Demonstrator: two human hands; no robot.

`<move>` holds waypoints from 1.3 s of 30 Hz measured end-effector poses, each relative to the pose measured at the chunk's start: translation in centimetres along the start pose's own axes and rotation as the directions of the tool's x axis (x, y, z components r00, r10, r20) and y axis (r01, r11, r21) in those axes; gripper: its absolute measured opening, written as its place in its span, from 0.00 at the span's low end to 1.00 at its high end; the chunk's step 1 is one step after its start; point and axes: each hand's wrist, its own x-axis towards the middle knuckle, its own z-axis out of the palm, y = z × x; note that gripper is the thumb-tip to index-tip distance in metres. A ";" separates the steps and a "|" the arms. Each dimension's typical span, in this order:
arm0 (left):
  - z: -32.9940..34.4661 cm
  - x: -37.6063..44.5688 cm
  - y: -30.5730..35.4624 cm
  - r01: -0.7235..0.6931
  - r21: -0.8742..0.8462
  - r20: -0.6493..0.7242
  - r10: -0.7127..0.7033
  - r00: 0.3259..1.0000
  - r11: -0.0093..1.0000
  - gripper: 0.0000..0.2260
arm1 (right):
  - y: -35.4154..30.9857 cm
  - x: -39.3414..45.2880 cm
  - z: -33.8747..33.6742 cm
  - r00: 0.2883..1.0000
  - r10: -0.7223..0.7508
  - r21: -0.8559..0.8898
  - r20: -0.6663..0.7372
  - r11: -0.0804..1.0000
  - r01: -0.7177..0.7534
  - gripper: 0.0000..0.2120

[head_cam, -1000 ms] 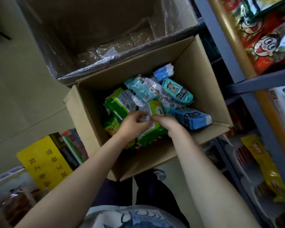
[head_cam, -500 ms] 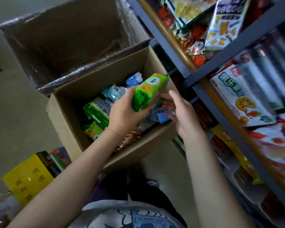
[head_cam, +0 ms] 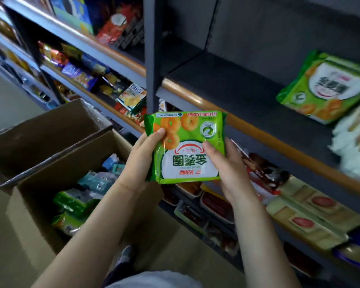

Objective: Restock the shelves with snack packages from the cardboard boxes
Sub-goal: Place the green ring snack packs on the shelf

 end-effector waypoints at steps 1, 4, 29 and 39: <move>1.8 -0.4 -0.1 -0.042 0.054 -0.005 0.043 0.999 0.998 0.19 | -0.9 -1.1 -1.8 0.998 -0.045 -0.022 -0.047 0.999 0.044 0.11; 5.7 -0.8 -0.1 -0.323 0.379 0.068 0.322 0.944 0.867 0.27 | -2.9 -4.4 -6.9 0.985 -0.147 -0.126 -0.090 0.983 0.135 0.12; 19.8 4.5 -1.3 -0.124 0.157 0.268 0.078 0.960 0.980 0.25 | -5.5 -3.6 -16.5 0.774 -0.225 -0.122 -0.592 0.974 0.190 0.24; 24.2 14.2 -0.4 -0.379 0.509 0.343 0.221 0.913 0.773 0.13 | -10.4 3.0 -18.8 0.628 -0.467 -0.728 -0.623 0.639 -0.247 0.20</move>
